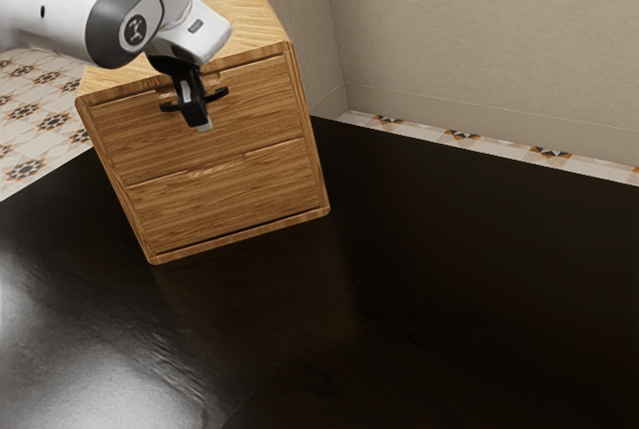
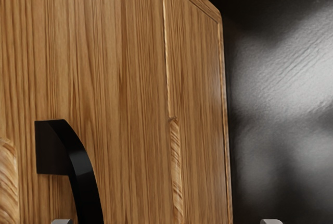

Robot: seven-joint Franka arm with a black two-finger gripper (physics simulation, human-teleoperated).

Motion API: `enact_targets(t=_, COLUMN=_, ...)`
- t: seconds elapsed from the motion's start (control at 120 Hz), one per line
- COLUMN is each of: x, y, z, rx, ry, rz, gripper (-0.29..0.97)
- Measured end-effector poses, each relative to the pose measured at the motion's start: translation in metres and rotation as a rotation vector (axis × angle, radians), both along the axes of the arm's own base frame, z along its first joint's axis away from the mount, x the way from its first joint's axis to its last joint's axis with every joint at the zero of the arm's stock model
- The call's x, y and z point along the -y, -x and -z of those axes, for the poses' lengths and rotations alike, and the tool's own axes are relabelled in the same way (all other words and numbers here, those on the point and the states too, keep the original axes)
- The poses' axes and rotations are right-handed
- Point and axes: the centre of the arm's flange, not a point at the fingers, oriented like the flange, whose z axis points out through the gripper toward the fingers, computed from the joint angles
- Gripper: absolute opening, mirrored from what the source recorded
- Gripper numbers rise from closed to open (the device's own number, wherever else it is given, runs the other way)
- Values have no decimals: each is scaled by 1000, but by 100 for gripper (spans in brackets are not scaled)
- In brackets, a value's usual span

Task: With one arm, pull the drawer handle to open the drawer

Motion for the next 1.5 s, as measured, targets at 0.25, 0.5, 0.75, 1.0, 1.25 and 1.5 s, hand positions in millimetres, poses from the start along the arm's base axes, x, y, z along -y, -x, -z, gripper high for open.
enact_targets(t=0.25, x=-1, y=-4, z=4, rx=3, ry=-5, rz=11, gripper=45)
enact_targets(t=0.5, x=-7, y=-7, z=12, rx=-6, ry=3, rz=10, gripper=45)
enact_targets(t=0.75, x=-5, y=-7, z=15, rx=-7, ry=19, rz=17, gripper=44)
enact_targets(t=1.0, x=5, y=-4, z=19, rx=-24, ry=30, rz=31, gripper=50)
enact_targets(t=1.25, x=19, y=9, z=10, rx=-27, ry=40, rz=47, gripper=34)
enact_targets(t=1.5, x=39, y=26, z=6, rx=-43, ry=51, rz=67, gripper=40)
